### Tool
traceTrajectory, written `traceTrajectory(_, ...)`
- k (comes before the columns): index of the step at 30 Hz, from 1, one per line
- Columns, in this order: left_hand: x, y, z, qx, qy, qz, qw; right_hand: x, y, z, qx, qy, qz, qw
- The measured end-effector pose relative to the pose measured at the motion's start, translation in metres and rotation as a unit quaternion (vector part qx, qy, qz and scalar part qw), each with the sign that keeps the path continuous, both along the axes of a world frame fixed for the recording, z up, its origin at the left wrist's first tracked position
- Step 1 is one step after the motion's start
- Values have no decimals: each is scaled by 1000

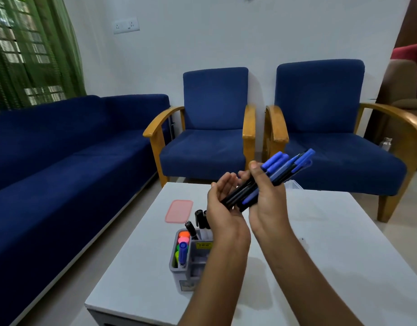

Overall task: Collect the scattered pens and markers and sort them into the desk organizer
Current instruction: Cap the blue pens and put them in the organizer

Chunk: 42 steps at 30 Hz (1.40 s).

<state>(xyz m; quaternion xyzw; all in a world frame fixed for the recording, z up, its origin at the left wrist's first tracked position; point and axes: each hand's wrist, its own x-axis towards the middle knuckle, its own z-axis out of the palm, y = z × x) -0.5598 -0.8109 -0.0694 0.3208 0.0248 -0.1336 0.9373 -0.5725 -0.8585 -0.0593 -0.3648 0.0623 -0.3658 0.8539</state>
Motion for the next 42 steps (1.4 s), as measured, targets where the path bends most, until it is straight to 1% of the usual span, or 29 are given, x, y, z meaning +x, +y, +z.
traceTrajectory(2,-5,-2,-1,24,-24,-15,999,-3,6,-3,22,2,39,999)
traceTrajectory(6,-9,-4,-9,48,-69,-40,996,-6,1,-4,-5,-6,48,999)
traceTrajectory(8,-7,-4,-10,26,-57,-50,997,-4,2,-8,-19,-11,50,999)
traceTrajectory(10,-7,-3,-8,-14,-15,-64,998,0,9,-14,-23,-27,64,997)
traceTrajectory(11,-6,-1,-7,-18,-4,-71,997,-1,11,-13,-26,-27,65,997)
traceTrajectory(13,-6,2,-4,25,-20,-66,997,-3,7,-8,-31,-18,58,998)
traceTrajectory(15,-3,7,1,94,-65,-12,993,-5,-2,-2,-25,-28,34,999)
traceTrajectory(16,1,11,4,125,-84,45,988,-3,-6,-3,-18,-24,9,1000)
traceTrajectory(18,10,23,12,146,-109,152,971,2,-8,-11,-8,21,-43,999)
traceTrajectory(19,15,29,15,141,-111,176,968,4,-6,-18,-7,53,-57,997)
traceTrajectory(22,28,42,16,130,-93,179,971,10,5,-44,-12,142,-69,987)
traceTrajectory(24,30,47,13,135,-82,179,971,13,12,-57,-19,170,-65,983)
traceTrajectory(29,27,52,6,152,-69,185,968,18,25,-75,-94,215,-65,970)
traceTrajectory(33,27,55,10,160,-63,197,965,21,28,-80,-191,263,-72,943)
traceTrajectory(38,32,56,6,154,-60,218,962,40,29,-76,-238,300,-59,922)
traceTrajectory(42,37,63,4,143,-59,234,960,55,35,-74,-304,307,-30,901)
